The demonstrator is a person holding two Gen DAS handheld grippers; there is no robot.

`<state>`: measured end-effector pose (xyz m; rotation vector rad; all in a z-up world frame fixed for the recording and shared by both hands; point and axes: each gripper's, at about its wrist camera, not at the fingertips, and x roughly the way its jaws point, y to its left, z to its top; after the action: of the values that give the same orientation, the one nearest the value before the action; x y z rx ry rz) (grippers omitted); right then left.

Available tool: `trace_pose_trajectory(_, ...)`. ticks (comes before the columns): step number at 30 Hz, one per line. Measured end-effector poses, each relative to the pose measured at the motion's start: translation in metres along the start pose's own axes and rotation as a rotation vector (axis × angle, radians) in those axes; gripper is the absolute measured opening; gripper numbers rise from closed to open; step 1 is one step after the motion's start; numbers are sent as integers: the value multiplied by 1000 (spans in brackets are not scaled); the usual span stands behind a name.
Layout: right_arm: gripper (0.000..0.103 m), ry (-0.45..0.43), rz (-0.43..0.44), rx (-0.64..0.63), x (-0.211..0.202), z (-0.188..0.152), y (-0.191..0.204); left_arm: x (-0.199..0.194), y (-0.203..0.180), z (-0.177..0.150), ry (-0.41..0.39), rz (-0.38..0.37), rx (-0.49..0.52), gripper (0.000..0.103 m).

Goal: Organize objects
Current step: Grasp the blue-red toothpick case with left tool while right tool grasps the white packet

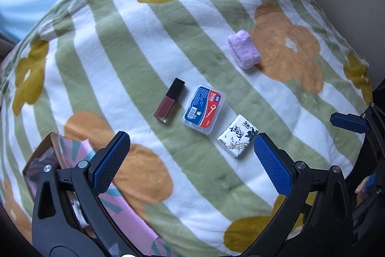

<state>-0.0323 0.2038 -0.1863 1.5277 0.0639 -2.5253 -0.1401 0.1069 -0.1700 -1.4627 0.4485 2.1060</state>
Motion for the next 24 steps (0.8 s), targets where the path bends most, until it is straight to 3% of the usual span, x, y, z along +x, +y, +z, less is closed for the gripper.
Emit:
trace_pose_trajectory(9,99,12,-20,32,62,-14,-5,89,-16,12,80,-83,108,91)
trace_pose_trajectory(19,98,7,-23,65,103,-9,-10,139,-21,24,123,-89,143,86)
trace_pose_trajectory(22,87,29,-22,47,114,-8,-7,148,-15,23,148,-109,117,77)
trace_pose_trajectory(24,72,46,-10,52,120,-8,-6,154,-13,21,167,-112,115,64)
